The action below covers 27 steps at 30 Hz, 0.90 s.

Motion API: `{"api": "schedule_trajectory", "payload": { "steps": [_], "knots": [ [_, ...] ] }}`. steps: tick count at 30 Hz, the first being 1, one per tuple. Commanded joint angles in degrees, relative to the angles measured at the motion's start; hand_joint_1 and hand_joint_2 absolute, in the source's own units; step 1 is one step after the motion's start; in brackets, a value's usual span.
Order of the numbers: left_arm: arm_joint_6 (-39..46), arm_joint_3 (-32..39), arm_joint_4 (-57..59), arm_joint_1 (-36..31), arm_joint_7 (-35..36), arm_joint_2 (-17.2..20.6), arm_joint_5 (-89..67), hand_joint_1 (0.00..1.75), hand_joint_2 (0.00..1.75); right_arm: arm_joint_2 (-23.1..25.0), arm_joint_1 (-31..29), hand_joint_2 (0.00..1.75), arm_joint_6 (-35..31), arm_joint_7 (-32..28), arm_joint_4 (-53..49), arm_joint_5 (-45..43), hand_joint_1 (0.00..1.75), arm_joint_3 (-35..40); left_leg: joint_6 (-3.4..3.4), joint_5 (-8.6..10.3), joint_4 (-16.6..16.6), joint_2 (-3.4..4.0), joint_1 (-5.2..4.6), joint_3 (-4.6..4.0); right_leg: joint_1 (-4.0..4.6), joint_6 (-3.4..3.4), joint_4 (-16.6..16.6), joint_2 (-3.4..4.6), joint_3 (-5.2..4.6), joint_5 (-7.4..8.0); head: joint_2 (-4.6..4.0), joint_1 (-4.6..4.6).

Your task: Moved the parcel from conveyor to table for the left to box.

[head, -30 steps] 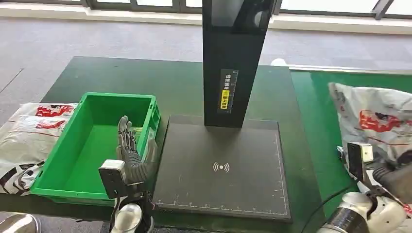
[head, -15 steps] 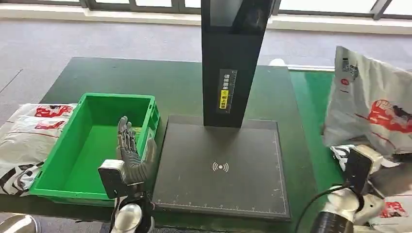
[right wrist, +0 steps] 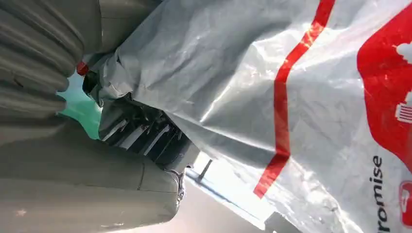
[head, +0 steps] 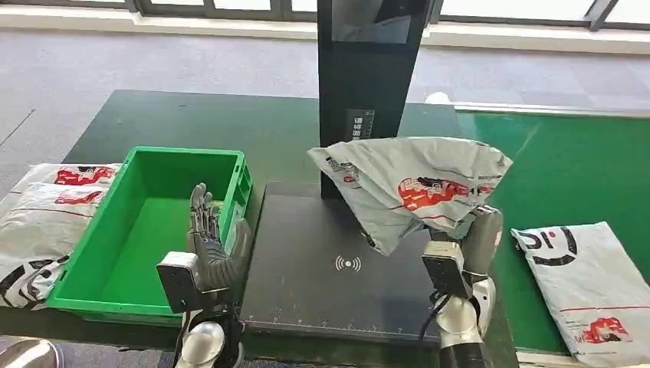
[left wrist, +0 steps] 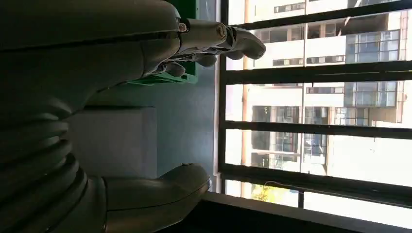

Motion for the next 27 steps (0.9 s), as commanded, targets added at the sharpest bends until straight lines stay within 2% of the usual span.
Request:
{"api": "schedule_trajectory", "payload": {
  "steps": [1,7,8,10,11,12,27],
  "knots": [
    [-0.5,1.68,2.36,-0.18,0.15,-0.54,-0.27,0.0,1.75,-4.6,-0.49,1.75,4.68,0.11,11.67,2.18,1.75,10.32,-0.02,-0.01,-0.21,0.17,0.01,0.27,0.03,-0.07,-0.28,0.11,0.27,0.04,0.0,0.0],
    [-0.5,1.68,2.36,-0.18,0.15,-0.54,-0.27,0.0,1.75,-4.6,-0.49,1.75,4.68,0.11,11.67,2.18,1.75,10.32,-0.02,-0.03,-0.1,0.14,-0.02,0.15,0.0,-0.04,-0.13,0.11,0.13,0.01,0.0,0.0],
    [-0.5,1.68,2.66,-0.11,0.15,-0.6,-0.4,0.0,1.75,-5.19,-0.84,1.75,7.11,3.61,14.31,4.27,1.75,10.72,-0.02,-0.03,-0.16,0.19,0.0,0.21,0.02,-0.06,-0.21,0.13,0.19,0.03,0.0,0.0],
    [-0.28,1.66,2.28,0.41,0.15,-0.7,-0.59,0.0,1.75,-4.57,-1.64,1.75,8.68,6.06,18.17,7.51,1.75,9.27,-0.01,-0.03,-0.18,0.19,-0.01,0.25,0.01,-0.05,-0.23,0.14,0.23,0.03,0.0,0.0],
    [-0.24,1.58,2.21,0.51,0.15,-0.71,-0.64,0.0,1.75,-4.58,-1.87,1.75,8.89,6.44,19.28,8.55,0.0,9.08,-0.02,-0.02,-0.25,0.23,-0.01,0.32,0.02,-0.07,-0.31,0.16,0.29,0.05,0.0,0.0],
    [-0.14,1.58,2.23,0.82,0.15,-0.69,-0.84,0.0,1.75,-4.56,-3.02,1.75,10.19,11.72,24.03,12.23,0.0,7.94,-0.01,-0.04,-0.14,0.2,0.02,0.24,0.04,-0.04,-0.22,0.16,0.23,0.04,-0.02,0.0],
    [-0.13,1.53,2.43,0.85,0.15,-0.67,-0.9,0.0,1.75,-4.31,-3.34,1.75,11.22,11.16,26.17,12.02,0.0,6.62,-0.02,-0.03,-0.15,0.18,-0.04,0.21,-0.02,-0.05,-0.17,0.13,0.18,0.02,0.0,0.0]
  ]
}}
